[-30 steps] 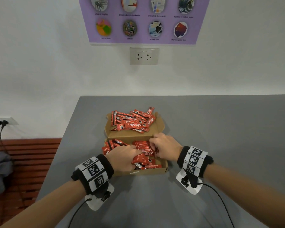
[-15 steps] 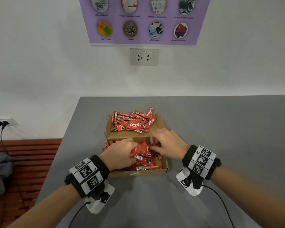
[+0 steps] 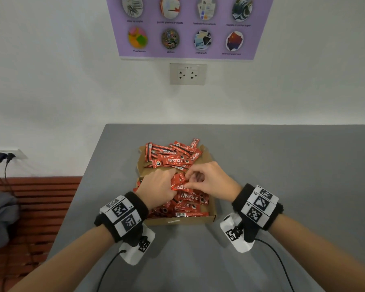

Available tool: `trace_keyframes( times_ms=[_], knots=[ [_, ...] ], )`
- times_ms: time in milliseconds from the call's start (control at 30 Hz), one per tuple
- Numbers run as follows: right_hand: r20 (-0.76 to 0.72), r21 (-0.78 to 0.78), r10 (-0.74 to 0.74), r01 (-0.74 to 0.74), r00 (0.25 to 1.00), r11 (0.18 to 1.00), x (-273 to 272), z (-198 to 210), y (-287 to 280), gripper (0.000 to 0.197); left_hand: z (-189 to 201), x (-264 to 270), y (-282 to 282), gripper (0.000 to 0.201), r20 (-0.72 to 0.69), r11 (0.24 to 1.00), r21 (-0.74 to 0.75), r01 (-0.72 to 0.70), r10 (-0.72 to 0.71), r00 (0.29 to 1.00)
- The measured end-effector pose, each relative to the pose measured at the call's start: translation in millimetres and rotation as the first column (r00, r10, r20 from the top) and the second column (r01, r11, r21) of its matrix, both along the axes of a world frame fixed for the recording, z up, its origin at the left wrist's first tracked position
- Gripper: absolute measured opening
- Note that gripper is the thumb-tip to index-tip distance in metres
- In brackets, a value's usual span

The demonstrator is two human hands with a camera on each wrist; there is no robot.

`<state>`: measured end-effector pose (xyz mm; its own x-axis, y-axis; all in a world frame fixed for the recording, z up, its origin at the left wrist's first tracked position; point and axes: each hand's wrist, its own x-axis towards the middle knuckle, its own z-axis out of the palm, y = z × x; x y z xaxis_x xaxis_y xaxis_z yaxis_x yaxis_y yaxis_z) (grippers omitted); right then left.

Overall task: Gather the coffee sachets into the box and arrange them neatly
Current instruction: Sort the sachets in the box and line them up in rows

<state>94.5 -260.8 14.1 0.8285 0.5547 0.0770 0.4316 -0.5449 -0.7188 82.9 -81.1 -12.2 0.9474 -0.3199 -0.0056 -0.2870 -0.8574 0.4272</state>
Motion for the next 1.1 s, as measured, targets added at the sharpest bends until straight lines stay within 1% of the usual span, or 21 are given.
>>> trace_keyframes(
  times_ms=[67,100,200,267,333,400,433,467,533,567,600,633,700,767,800,833,867,933,1000,1067,1100],
  knots=[
    [-0.003,-0.046,-0.010,0.010,1.000,0.999,-1.0,0.1,1.6,0.029,-0.8,2.6,0.1,0.028,0.004,1.000,-0.012,0.008,-0.008,1.000],
    [0.004,-0.077,-0.012,0.012,1.000,0.997,-1.5,0.0,2.4,0.031,-1.2,3.5,-0.5,0.027,0.003,1.000,-0.014,0.012,-0.012,1.000],
    [0.026,-0.099,-0.046,0.049,0.999,0.994,2.1,3.1,-3.2,0.020,-2.9,3.6,0.5,0.019,0.001,1.000,-0.025,0.002,-0.002,1.000],
    [0.041,-0.080,-0.099,0.102,0.994,0.992,6.6,6.5,-15.5,0.014,-2.0,3.5,8.4,0.009,-0.075,0.995,-0.053,-0.083,0.079,0.994],
    [0.060,-0.052,-0.138,0.142,0.989,0.989,9.2,7.2,-29.0,0.013,2.0,5.0,19.0,0.007,-0.108,0.967,-0.149,-0.205,0.190,0.976],
    [0.076,-0.065,-0.128,0.133,0.989,0.989,8.8,5.6,-35.7,0.015,10.8,4.7,23.6,0.008,-0.073,0.908,-0.323,-0.267,0.257,0.964],
    [0.083,-0.085,-0.108,0.115,0.991,0.990,8.6,4.1,-35.8,0.015,16.6,3.6,22.3,0.009,-0.071,0.882,-0.399,-0.251,0.243,0.967],
    [0.091,-0.098,-0.078,0.087,0.993,0.991,8.3,2.6,-34.2,0.014,23.2,1.4,17.6,0.008,-0.084,0.874,-0.441,-0.205,0.187,0.979],
    [0.131,-0.099,-0.014,0.027,0.991,0.995,7.9,1.6,-27.2,0.010,31.9,-3.9,3.4,0.010,-0.113,0.906,-0.417,-0.072,0.027,0.993],
    [0.159,-0.091,0.005,0.010,0.987,0.996,8.0,2.4,-23.2,0.009,33.2,-5.2,-3.1,0.015,-0.107,0.917,-0.398,-0.019,-0.026,0.994],
    [0.182,-0.076,0.009,0.004,0.983,0.997,8.7,3.4,-20.0,0.009,33.8,-5.9,-8.5,0.021,-0.090,0.916,-0.401,0.007,-0.048,0.995],
    [0.199,-0.047,-0.002,0.012,0.980,0.999,9.1,4.7,-17.5,0.013,32.3,-5.6,-12.1,0.026,-0.075,0.902,-0.431,0.008,-0.045,0.996],
    [0.185,0.065,-0.074,0.062,0.980,0.996,7.7,5.7,-14.9,0.030,28.9,-4.5,-16.9,0.027,-0.058,0.849,-0.526,-0.050,0.023,0.998],
    [0.088,0.168,-0.143,0.127,0.986,0.978,3.4,2.6,-13.8,0.047,27.9,-4.5,-19.2,0.019,-0.057,0.766,-0.626,-0.146,0.142,0.988],
    [0.047,0.183,-0.155,0.144,0.987,0.973,0.5,-0.4,-12.2,0.048,27.7,-4.5,-19.6,0.016,-0.073,0.721,-0.668,-0.187,0.187,0.980],
    [0.035,0.175,-0.157,0.149,0.987,0.973,-2.2,-4.7,-10.4,0.043,26.7,-4.5,-19.8,0.014,-0.099,0.681,-0.699,-0.217,0.209,0.973],
    [0.051,0.162,-0.161,0.151,0.986,0.975,-4.2,-9.5,-9.1,0.033,24.8,-4.5,-20.2,0.014,-0.127,0.652,-0.721,-0.235,0.209,0.970],
    [0.087,0.176,-0.184,0.166,0.979,0.970,-5.2,-15.1,-7.6,0.015,21.5,-5.7,-22.7,0.017,-0.157,0.633,-0.735,-0.243,0.189,0.969],
    [0.070,0.209,-0.203,0.185,0.977,0.960,-3.9,-15.8,-6.7,0.009,18.3,-6.5,-25.0,0.021,-0.162,0.622,-0.743,-0.247,0.192,0.968],
    [0.060,0.178,-0.213,0.199,0.975,0.964,-1.9,-15.1,-7.4,0.009,17.1,-6.5,-25.0,0.019,-0.180,0.624,-0.738,-0.256,0.183,0.966],
    [0.064,0.132,-0.215,0.205,0.975,0.970,0.5,-14.9,-9.3,0.009,17.9,-6.2,-22.4,0.015,-0.188,0.659,-0.707,-0.257,0.175,0.966]
  ],
)
